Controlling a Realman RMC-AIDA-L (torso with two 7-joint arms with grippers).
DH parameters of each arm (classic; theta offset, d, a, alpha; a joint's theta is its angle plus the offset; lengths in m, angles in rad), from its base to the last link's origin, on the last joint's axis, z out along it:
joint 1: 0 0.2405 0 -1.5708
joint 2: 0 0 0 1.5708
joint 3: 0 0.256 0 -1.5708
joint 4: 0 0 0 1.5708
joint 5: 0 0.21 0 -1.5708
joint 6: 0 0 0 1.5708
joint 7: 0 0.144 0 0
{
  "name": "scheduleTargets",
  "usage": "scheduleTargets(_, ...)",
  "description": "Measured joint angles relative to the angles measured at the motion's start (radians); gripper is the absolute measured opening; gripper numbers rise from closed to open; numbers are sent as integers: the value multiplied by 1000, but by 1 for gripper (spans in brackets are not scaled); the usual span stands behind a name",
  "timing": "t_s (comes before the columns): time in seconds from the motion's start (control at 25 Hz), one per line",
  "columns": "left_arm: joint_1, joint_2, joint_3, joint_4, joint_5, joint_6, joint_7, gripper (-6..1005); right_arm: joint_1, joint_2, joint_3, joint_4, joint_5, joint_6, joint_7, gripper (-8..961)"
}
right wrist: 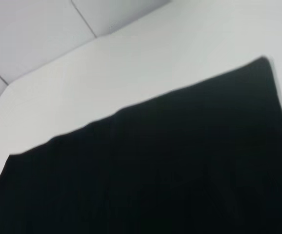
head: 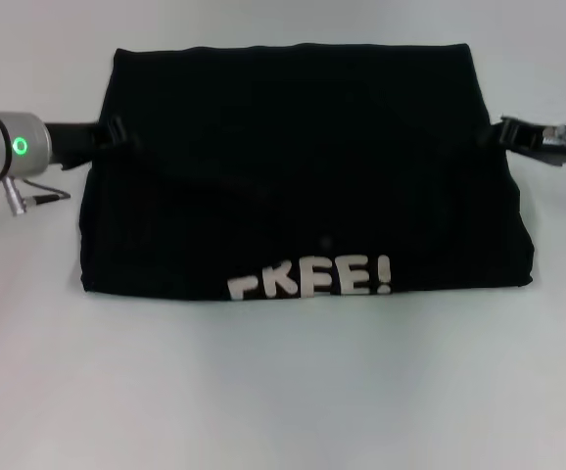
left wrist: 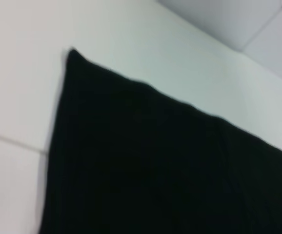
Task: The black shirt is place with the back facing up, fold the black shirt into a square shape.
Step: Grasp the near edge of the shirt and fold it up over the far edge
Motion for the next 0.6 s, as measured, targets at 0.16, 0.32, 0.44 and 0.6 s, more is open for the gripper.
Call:
scheduleTargets(0.16,-11,-7,9,0,0,-66,-1,115,17,-15,0,-1,0,17,5,62)
scheduleTargets(0.32,-23,-18,14,-7,5,-112,1,117,32,-21,-5,5,-2,56,11,61)
scheduleTargets(0.44,-30,-31,29,-9,24,-154,-2,119,41,-16,-38,19,-2,101,11,61)
scheduleTargets(0.6,-30,-53,50,-12,43,-200,-3,121,54,-6,-79,56,-2,176,12,61)
